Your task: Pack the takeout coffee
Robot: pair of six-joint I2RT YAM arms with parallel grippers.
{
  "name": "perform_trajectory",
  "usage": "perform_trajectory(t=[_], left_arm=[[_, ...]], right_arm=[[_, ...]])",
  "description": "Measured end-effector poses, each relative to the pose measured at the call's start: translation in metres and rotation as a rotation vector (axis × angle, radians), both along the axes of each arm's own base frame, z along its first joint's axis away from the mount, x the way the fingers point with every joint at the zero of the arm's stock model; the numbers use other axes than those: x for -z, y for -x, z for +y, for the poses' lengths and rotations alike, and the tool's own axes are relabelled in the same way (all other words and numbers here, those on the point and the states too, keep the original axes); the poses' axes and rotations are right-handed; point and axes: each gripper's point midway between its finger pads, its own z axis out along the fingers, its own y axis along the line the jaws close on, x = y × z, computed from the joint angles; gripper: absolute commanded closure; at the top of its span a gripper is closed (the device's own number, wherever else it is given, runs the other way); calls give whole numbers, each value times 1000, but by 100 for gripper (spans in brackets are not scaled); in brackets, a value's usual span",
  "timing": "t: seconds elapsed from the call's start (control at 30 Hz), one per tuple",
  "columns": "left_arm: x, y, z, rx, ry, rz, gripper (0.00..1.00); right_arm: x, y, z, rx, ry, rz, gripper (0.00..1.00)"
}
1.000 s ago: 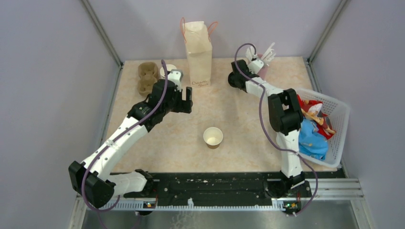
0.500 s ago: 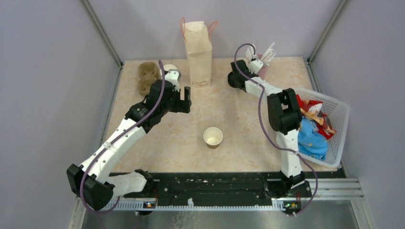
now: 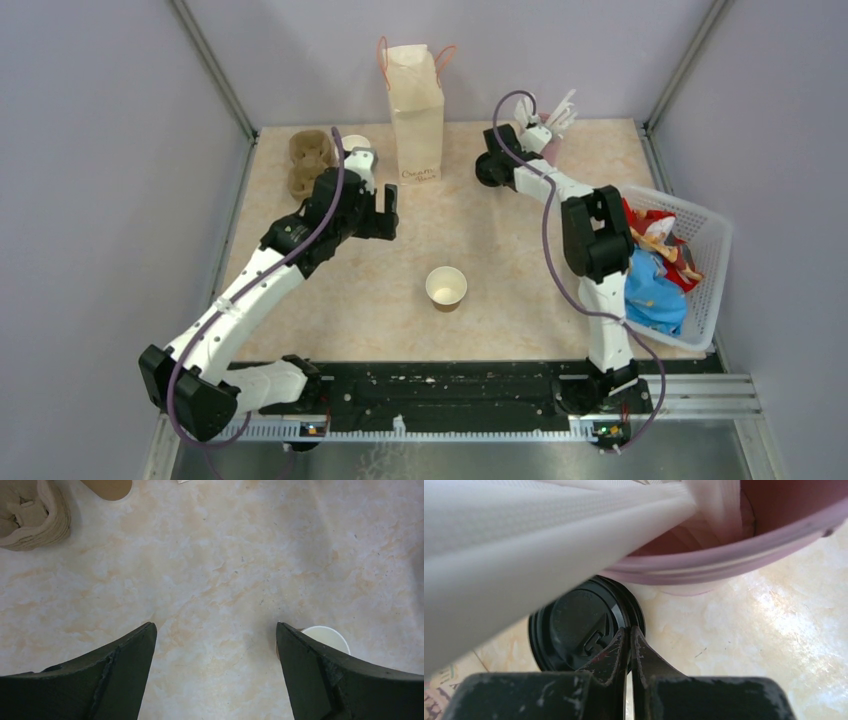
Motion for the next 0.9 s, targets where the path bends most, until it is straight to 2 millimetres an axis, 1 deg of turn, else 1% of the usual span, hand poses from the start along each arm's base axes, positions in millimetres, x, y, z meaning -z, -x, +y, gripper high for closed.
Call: perform_trajectory(t=[0.23, 0.3, 0.4, 0.5, 0.57, 0.63, 0.7, 0.77, 0.8, 0.9], left_arm=[[-13, 3, 0, -13, 34, 10, 3], [-14, 6, -1, -15, 46, 24, 3], [-14, 10, 0, -22, 58, 47, 2], [-16, 16, -2, -15, 80, 73, 2], [-19, 20, -6, 1, 105, 91, 2], [-22, 23, -12, 21, 136, 120, 2], [-26, 22, -20, 37, 177, 157, 2], [-25, 19, -30, 48, 220, 201, 7], [-23, 17, -35, 52, 242, 236, 11], [-8, 15, -48, 69, 281, 341, 20]], right_arm=[[-16, 13, -1, -35, -3, 2, 100], [-23, 16, -2, -46, 0, -4, 100], [-27, 19, -3, -66, 8, -7, 100], [-27, 22, 3, -118, 8, 4, 100], [-28, 29, 9, -183, 2, 15, 100], [-29, 42, 16, -262, 2, 34, 100], [-36, 60, 26, -353, 0, 50, 100], [-49, 78, 39, -446, -4, 52, 100], [-57, 88, 48, -496, -8, 48, 100], [-82, 127, 73, -652, -12, 36, 100]])
